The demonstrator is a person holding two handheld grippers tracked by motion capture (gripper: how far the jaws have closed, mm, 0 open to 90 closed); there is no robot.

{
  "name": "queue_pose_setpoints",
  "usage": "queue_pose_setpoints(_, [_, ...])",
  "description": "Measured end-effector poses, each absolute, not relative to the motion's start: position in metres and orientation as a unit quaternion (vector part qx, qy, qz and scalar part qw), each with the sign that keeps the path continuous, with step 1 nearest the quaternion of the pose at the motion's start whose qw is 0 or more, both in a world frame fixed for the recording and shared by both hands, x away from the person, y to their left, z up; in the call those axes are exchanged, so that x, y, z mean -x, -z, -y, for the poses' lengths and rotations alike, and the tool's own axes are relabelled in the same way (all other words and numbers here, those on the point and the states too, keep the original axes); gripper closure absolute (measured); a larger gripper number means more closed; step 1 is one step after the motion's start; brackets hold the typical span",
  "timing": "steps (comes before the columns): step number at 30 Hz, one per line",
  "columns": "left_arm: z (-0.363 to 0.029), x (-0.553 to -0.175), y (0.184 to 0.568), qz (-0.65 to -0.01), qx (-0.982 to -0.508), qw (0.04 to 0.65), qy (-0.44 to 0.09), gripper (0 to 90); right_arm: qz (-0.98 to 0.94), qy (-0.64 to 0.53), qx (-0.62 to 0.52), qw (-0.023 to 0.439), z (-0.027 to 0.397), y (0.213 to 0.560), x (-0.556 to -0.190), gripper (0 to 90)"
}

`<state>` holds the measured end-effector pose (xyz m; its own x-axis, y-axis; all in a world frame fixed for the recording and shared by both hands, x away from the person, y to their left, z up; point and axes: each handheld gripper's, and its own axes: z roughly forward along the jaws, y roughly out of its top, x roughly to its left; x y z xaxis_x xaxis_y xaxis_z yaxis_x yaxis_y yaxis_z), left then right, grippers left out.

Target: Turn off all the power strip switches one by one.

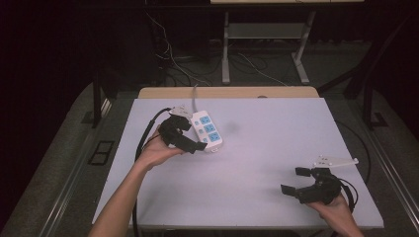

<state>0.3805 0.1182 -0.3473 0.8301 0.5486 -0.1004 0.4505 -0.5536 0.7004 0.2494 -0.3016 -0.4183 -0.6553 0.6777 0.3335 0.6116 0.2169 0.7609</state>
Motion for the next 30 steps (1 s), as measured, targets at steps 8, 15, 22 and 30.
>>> queue_pose_setpoints(8, [-0.118,-0.394,0.343,-0.288,-0.878,0.376,-0.067,6.4,-0.778,-0.471,-0.414,0.036,0.303,0.418,-0.249,0.2])
queue_pose_setpoints(15, [-0.113,-0.406,0.332,-0.279,-0.884,0.37,-0.068,14.3,-0.78,-0.469,-0.413,0.034,0.302,0.419,-0.25,0.3])
queue_pose_setpoints(22, [-0.11,-0.415,0.333,-0.285,-0.88,0.374,-0.073,31.4,-0.781,-0.467,-0.413,0.038,0.303,0.419,-0.25,0.3])
queue_pose_setpoints(30, [-0.105,-0.424,0.344,-0.288,-0.881,0.368,-0.077,55.6,-0.781,-0.467,-0.412,0.045,0.304,0.418,-0.25,0.3])
